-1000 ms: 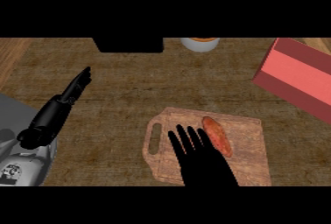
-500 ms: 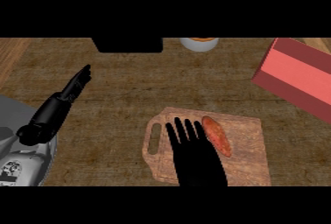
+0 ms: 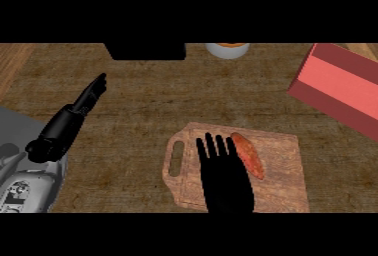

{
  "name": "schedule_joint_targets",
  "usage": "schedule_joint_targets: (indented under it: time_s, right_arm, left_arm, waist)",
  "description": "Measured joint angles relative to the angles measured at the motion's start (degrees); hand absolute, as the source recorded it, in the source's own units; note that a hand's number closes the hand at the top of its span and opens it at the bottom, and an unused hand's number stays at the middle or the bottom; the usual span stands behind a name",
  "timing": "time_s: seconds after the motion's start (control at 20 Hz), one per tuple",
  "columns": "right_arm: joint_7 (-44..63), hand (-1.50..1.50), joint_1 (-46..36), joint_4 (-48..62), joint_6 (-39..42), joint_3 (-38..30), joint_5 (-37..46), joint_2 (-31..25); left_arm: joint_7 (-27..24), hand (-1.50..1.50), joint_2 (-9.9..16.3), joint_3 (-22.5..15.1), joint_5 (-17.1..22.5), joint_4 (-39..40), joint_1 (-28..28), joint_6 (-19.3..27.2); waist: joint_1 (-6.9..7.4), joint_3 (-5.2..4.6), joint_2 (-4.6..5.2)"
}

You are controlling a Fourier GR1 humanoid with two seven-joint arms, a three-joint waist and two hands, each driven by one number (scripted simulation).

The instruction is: Pick the squash from the cutting board and place it in the cardboard box

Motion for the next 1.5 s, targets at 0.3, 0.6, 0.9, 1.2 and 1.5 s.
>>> schedule_joint_targets:
  time_s: [0.3,0.6,0.9,1.2,1.5]
  right_arm:
    - [-3.5,-1.50,3.1,3.4,-0.8,-1.6,3.4,0.9]
    - [-4.8,-1.50,3.7,5.6,-2.1,-2.6,5.0,0.9]
    - [-7.0,-1.50,5.4,8.4,-3.6,-4.5,8.4,1.3]
    - [-11.8,1.50,6.7,11.8,-7.0,-5.2,10.0,0.9]
    - [-18.3,1.50,4.9,13.9,-12.5,-3.6,13.6,-0.1]
  left_arm:
    - [0.0,0.00,-1.3,1.1,-1.3,-0.6,0.5,-0.9]
    - [-0.9,0.00,-1.6,2.6,-1.8,-0.8,1.4,-2.3]
    - [-1.2,0.00,-3.0,3.2,-2.9,-0.3,0.9,-2.9]
    - [0.2,0.00,-4.3,3.4,-3.9,-1.6,1.0,-3.2]
    - [1.0,0.00,-4.1,4.6,-3.7,-1.7,0.3,-4.4]
  waist:
    - [0.05,0.01,0.01]
    - [0.10,0.02,0.00]
    - [0.07,0.02,0.01]
    - [0.10,-0.05,-0.10]
    - [0.19,-0.15,-0.30]
